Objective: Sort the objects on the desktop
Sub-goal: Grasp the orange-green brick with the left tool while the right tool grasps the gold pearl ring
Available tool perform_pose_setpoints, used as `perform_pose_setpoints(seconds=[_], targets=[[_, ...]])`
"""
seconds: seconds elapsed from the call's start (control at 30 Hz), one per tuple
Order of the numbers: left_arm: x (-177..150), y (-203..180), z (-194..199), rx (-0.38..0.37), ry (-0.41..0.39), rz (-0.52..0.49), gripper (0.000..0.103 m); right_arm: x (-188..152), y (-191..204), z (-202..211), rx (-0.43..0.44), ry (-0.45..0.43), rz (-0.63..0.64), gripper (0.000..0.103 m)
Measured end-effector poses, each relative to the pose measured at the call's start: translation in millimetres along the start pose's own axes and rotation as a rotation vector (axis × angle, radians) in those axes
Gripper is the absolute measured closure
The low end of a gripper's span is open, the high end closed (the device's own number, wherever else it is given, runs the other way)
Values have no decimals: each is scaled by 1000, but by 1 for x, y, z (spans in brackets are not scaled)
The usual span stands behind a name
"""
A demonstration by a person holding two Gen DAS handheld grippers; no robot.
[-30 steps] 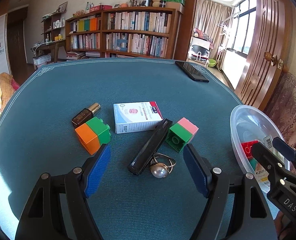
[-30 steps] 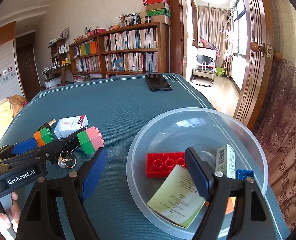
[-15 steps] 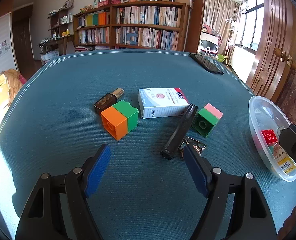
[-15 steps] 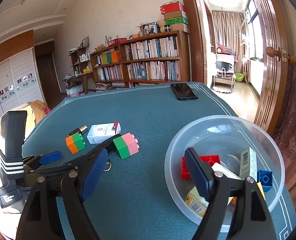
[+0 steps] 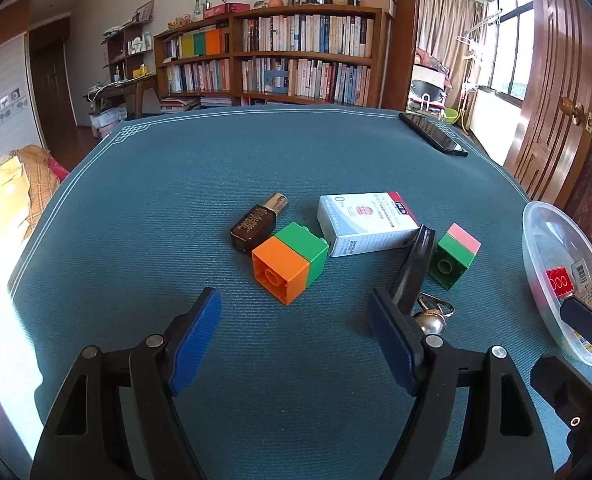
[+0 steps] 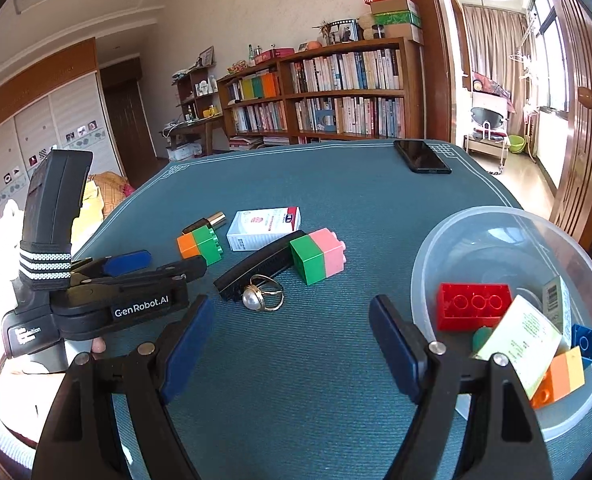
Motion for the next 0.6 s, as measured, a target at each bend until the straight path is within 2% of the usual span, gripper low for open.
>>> perform_pose_setpoints(seconds=[0.1, 0.37, 0.6], targets=[[5, 6, -9, -5, 17, -26, 25, -4, 2, -6, 28, 31, -17, 20], [5, 10, -38, -123, 75, 2, 25, -14, 13, -20, 56, 79, -13, 20], [16, 0, -47, -124, 64, -54, 25, -17, 7, -33, 54, 129, -51, 20]])
Point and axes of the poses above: each gripper's, at about its wrist camera, not at the fingertips, and z roughly against the way its jaws point, y to its left, x to its top, the point moved 6 cm from there along -z, roughly the way its jaws point, and after that the axes turned 4 degrees about -z, right-handed, at the moved point
